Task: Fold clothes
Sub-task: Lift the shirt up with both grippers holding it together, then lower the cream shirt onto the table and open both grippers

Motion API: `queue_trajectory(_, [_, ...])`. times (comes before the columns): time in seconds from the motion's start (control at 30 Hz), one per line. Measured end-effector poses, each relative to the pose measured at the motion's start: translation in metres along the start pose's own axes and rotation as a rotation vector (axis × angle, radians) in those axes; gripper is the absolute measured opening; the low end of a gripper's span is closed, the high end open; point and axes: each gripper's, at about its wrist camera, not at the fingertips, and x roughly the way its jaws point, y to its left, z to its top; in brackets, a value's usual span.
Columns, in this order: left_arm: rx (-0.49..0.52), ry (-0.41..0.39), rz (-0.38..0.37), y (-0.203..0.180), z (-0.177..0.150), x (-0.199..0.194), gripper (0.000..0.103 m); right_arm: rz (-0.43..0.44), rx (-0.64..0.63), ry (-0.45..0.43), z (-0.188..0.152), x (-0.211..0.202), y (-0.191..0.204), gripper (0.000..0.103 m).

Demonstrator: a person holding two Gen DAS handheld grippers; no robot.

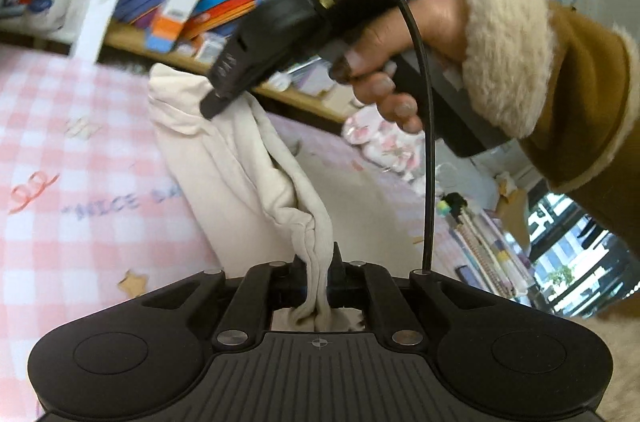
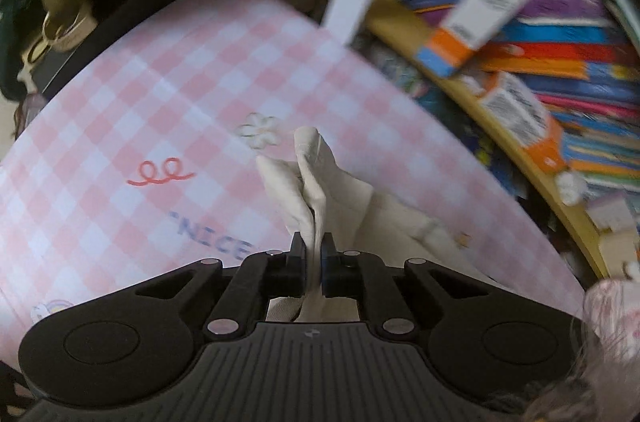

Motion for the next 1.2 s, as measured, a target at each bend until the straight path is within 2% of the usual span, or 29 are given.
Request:
queue_trajectory(0.33, [0.064, -0.013, -0.034, -0.060, 0.013, 0.040, 0.006, 0.010, 0.144, -0.102, -0.061, -0.042, -0.094, 0.006])
queue_trajectory(0.57, [0.090, -0.018, 0.023, -0.108, 0.003, 0.081, 0.006, 0.053, 0.165, -0.152, -0.106, -0.050, -0.153, 0.006])
queue_trajectory(0.87, [0.107, -0.039, 0.203, -0.179, -0.019, 0.142, 0.006, 0.163, 0.126, -0.295, -0.164, -0.054, -0.217, 0.006])
queue_trajectory(0.97, [0.090, -0.044, 0.248, -0.195, -0.023, 0.159, 0.006, 0.191, 0.120, -0.323, -0.183, -0.051, -0.236, 0.006])
queue_trajectory(1.2, [0.132, -0.005, 0.322, -0.225, -0.025, 0.196, 0.006, 0.258, 0.158, -0.380, -0.219, -0.043, -0.273, 0.006])
